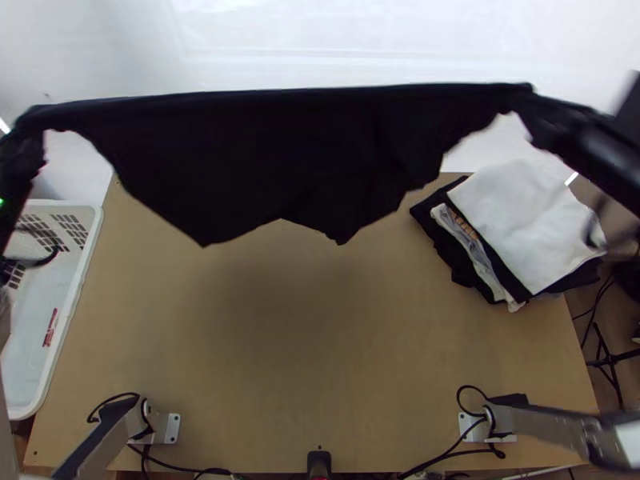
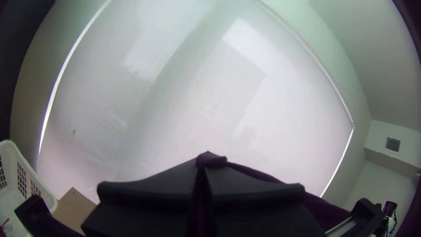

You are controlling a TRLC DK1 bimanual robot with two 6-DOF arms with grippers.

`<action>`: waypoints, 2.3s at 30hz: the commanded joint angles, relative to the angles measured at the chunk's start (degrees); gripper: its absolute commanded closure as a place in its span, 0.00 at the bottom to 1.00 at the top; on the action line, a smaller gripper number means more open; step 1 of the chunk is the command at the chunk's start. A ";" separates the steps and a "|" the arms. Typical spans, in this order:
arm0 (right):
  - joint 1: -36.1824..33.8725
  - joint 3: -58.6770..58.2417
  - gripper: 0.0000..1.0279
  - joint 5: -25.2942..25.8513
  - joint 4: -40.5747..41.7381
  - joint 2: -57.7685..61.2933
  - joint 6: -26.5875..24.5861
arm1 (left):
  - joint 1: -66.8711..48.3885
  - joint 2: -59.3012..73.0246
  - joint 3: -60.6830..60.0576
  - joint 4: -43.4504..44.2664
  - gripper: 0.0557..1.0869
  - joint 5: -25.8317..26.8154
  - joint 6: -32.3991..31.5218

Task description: Fold the t-shirt

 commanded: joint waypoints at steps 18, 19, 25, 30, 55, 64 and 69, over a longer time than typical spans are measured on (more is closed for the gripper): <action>4.36 -15.06 0.97 -2.54 -27.13 -27.44 1.52 | -4.02 -28.62 -9.14 -21.21 0.96 3.44 0.31; 4.36 -20.78 0.97 -2.54 -27.13 -27.79 1.34 | -4.99 -29.67 -12.74 -23.14 0.96 4.23 1.36; 4.27 -48.73 0.97 -2.63 -17.64 -28.32 -1.47 | -12.99 -37.06 -35.50 -36.67 0.96 4.76 9.71; 3.83 -56.02 0.97 -2.63 -8.85 -23.49 -2.26 | -13.87 -36.44 -43.68 -37.11 0.96 3.53 20.61; 11.74 -54.88 0.97 -2.63 5.91 -8.37 0.55 | -9.56 38.18 -30.23 11.14 0.96 2.21 20.61; 14.91 -57.25 0.97 -1.84 6.79 -8.28 3.28 | -12.20 44.16 -22.41 9.56 0.35 2.91 18.41; 14.91 -58.83 0.97 -1.84 7.93 -8.46 3.80 | -13.34 40.90 -24.43 6.48 0.04 2.91 19.73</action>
